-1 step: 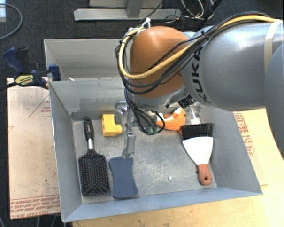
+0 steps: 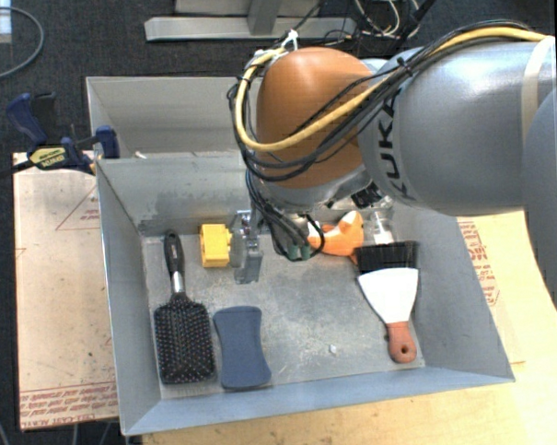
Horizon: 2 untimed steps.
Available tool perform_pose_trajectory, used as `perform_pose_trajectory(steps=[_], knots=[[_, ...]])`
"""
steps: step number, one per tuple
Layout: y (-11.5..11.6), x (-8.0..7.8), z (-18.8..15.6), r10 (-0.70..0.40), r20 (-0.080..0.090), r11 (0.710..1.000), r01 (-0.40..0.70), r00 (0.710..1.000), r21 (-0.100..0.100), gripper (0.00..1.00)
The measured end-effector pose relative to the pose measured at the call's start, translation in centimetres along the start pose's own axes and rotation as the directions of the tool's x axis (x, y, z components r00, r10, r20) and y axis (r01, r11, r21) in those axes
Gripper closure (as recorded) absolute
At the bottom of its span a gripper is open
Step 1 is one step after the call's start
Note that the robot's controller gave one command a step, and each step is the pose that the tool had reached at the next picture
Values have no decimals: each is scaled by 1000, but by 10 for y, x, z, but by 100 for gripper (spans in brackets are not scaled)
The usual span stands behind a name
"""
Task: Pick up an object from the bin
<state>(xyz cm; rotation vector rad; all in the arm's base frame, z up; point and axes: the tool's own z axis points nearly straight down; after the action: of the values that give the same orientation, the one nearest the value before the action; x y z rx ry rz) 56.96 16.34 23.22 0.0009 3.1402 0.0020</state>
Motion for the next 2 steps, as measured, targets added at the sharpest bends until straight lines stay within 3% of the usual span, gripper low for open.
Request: perform_pose_trajectory(steps=[1, 2], knots=[[0, 0, 0, 0, 0, 1000, 0, 1000, 0, 100], [-1, 16, 26, -62, 7, 998, 62, 998, -1, 100]])
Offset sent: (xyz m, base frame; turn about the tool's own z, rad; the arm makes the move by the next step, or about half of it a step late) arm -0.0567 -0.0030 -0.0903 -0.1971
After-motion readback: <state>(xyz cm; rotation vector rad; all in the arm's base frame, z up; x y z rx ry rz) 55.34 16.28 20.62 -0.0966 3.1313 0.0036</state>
